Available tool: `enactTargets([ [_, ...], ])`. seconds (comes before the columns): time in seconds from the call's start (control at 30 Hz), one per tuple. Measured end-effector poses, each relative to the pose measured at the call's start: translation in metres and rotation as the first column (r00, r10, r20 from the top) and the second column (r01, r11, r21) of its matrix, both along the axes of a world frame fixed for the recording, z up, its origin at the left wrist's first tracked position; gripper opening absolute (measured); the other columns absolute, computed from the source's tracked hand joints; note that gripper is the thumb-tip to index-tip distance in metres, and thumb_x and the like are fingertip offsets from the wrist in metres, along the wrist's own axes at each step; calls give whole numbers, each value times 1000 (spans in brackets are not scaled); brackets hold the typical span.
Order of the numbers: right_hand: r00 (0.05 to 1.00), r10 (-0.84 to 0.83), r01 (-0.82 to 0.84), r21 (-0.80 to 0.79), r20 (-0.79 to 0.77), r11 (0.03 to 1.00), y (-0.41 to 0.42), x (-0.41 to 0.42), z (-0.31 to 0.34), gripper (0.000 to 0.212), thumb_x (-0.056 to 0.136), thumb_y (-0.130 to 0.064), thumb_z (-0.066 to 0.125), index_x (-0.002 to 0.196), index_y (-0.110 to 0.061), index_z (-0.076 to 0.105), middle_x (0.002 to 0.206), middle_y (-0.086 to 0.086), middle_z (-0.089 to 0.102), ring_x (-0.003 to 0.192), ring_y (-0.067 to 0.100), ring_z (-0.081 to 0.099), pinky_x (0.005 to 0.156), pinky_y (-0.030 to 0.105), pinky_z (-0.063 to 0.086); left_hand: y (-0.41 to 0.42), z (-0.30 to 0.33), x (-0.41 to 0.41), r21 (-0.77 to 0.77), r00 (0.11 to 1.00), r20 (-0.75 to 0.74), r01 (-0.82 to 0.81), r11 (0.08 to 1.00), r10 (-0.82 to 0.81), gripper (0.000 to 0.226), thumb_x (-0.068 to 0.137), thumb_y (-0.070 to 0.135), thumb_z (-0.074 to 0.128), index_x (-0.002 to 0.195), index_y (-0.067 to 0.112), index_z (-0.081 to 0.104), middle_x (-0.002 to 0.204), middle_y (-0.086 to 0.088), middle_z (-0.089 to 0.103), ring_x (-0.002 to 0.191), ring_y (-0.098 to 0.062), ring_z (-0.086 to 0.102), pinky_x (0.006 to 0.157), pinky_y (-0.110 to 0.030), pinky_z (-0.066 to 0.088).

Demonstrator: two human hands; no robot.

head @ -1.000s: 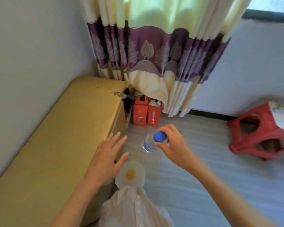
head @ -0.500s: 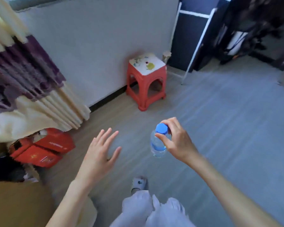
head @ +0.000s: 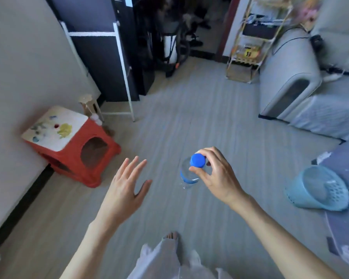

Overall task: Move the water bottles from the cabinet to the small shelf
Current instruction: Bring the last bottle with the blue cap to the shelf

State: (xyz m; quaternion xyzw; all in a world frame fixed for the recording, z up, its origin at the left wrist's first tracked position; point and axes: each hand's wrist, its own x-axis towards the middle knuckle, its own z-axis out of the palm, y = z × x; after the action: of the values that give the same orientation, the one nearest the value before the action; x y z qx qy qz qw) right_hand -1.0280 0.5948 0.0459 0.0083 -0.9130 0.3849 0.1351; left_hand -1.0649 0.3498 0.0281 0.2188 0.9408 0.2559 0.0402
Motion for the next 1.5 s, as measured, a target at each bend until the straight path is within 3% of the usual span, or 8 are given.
enactTargets([
  [0.3,983,-183,183,-15,20,983,143,-129,-4,39,77,-45,54,96,-11,57,96,-10,50,90,8,49,80,23,41,163,-2,-165,-20,973,-23,228,973,-228,58,86,53,35,133,19,41,140,-7,42,136,-27,27,108,-44,30],
  [0.53,987,-143,142,8,67,990,275,-254,-3,41,76,-50,53,94,-13,58,93,-6,54,80,11,54,74,36,49,288,-1,-296,-26,976,-21,215,976,-216,60,86,55,33,134,20,39,142,-7,41,137,-26,24,109,-37,25],
  [0.73,992,-124,123,36,39,992,365,-372,14,39,77,-49,53,95,-14,57,94,-6,54,81,11,53,73,35,48,381,17,-414,-47,970,-89,221,974,-224,60,86,54,32,136,20,36,143,-8,38,138,-26,22,109,-36,22],
  [1.1,961,-267,265,39,76,964,513,-606,4,45,75,-52,50,95,-14,57,93,0,55,77,23,57,73,44,50,530,16,-673,-2,949,-77,308,951,-307,63,84,56,29,137,22,34,146,-6,33,139,-24,17,109,-33,18],
  [1.3,926,-377,377,-1,35,926,592,-711,23,27,79,-29,67,97,-10,58,94,-3,52,80,19,58,75,43,51,620,43,-812,-9,920,-123,375,927,-373,62,84,53,32,136,18,35,144,-10,36,138,-28,20,111,-44,25],
  [1.5,899,-439,438,-29,2,898,686,-804,24,42,76,-46,54,96,-10,58,94,3,56,80,24,58,74,46,52,720,29,-905,-35,890,-117,439,898,-440,59,86,51,34,135,18,36,143,-11,38,137,-30,23,110,-45,26],
])
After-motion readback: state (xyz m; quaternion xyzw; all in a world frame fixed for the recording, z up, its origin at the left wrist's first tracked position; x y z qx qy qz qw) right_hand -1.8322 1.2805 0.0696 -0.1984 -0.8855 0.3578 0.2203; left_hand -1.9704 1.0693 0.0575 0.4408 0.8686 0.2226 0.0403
